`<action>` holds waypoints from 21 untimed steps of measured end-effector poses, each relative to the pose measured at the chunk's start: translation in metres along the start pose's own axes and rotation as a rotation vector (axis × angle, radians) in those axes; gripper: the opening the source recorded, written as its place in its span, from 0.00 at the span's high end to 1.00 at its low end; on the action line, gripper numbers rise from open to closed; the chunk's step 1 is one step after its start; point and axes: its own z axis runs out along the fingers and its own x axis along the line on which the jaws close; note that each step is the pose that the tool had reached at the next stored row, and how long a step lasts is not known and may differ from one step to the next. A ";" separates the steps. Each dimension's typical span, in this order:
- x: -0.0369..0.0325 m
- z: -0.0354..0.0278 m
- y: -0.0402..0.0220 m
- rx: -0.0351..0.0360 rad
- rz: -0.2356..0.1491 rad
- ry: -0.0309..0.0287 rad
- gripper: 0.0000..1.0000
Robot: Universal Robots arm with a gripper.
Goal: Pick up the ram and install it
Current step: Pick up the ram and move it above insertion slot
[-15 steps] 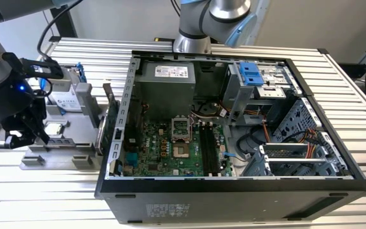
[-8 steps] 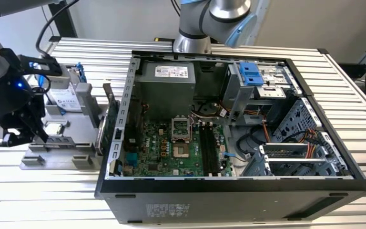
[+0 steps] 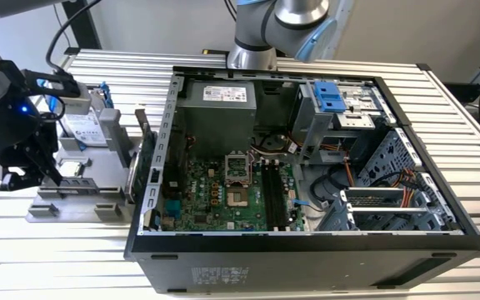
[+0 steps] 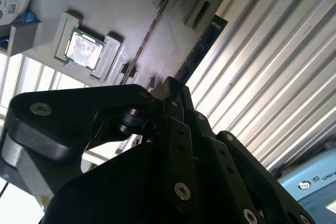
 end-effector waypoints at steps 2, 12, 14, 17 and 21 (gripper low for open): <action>0.0000 -0.0006 0.0000 0.0000 0.000 0.0000 1.00; -0.0003 -0.0063 0.0001 0.0000 0.000 0.0001 1.00; -0.0004 -0.0079 0.0001 -0.0001 0.000 0.0001 1.00; -0.0005 -0.0106 0.0001 0.0000 0.000 0.0000 1.00; -0.0008 -0.0155 0.0002 -0.0001 0.000 0.0001 1.00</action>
